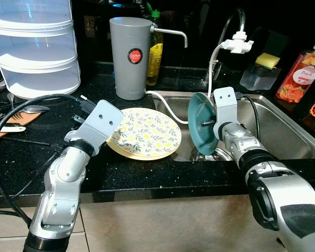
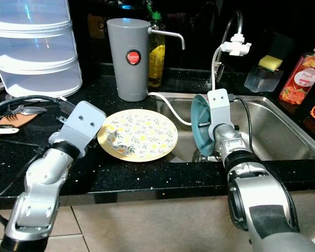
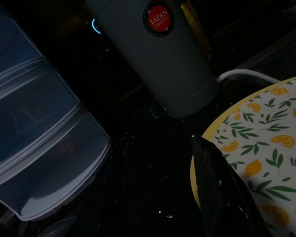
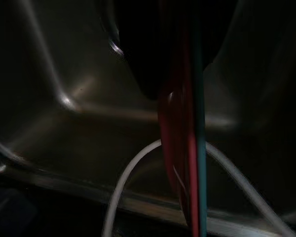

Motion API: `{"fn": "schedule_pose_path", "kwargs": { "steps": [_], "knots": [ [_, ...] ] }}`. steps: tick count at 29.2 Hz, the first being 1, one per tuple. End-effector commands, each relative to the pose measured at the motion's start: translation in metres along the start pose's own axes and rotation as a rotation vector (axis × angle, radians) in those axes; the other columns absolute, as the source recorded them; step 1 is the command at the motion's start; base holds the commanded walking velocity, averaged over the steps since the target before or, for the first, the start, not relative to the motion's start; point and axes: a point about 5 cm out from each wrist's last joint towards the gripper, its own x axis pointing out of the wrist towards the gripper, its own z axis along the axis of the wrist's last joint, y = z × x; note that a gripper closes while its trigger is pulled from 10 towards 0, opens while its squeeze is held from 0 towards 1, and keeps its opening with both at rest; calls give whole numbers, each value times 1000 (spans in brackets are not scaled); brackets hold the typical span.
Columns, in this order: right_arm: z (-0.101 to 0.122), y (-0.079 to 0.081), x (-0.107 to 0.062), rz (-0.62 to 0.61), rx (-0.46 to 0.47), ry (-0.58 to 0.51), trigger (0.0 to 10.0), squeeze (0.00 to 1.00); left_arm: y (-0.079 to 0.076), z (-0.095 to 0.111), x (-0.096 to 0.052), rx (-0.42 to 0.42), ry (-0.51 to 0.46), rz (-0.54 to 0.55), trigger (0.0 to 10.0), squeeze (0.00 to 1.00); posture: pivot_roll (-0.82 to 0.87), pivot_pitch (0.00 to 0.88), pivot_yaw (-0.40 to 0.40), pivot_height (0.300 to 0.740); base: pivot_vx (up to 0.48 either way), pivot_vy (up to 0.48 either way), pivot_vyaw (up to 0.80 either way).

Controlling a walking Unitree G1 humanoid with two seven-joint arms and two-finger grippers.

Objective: Kitchen organization

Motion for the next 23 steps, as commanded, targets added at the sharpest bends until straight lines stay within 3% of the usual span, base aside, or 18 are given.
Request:
{"fn": "schedule_pose_path", "kwargs": {
  "steps": [1, 4, 12, 13, 14, 23],
  "knots": [
    [-11, -6, -1, 18, 75, 71, 10000, 1000, -4, 2, 0, -14, -6, -6, 10000, 0, 214, 127, -132, 740, 0, 0, 0],
    [-16, -9, -2, 32, 152, 98, 10000, 1000, -5, 2, 1, -10, -5, -7, 10000, 0, 209, 121, -131, 740, 0, 0, 0],
    [-22, -15, -3, 17, 175, 104, 10000, 1000, -5, 3, 2, -11, -12, -8, 10000, 0, 203, 107, -124, 740, 0, 0, 0],
    [-18, -17, -3, 23, 227, 96, 10000, 1000, -5, 4, 3, -10, -15, -7, 10000, 0, 203, 103, -124, 740, 0, 0, 0],
    [-15, -18, -3, 34, 249, 87, 10000, 0, -5, 4, 3, -11, -16, -6, 10000, 0, 200, 100, -124, 740, 0, 0, 0],
    [3, -20, -4, 105, 317, -17, 10000, 0, -5, 5, 6, -16, -27, -1, 10000, 0, 193, 96, -121, 740, 0, 0, 0]
  ]
}}
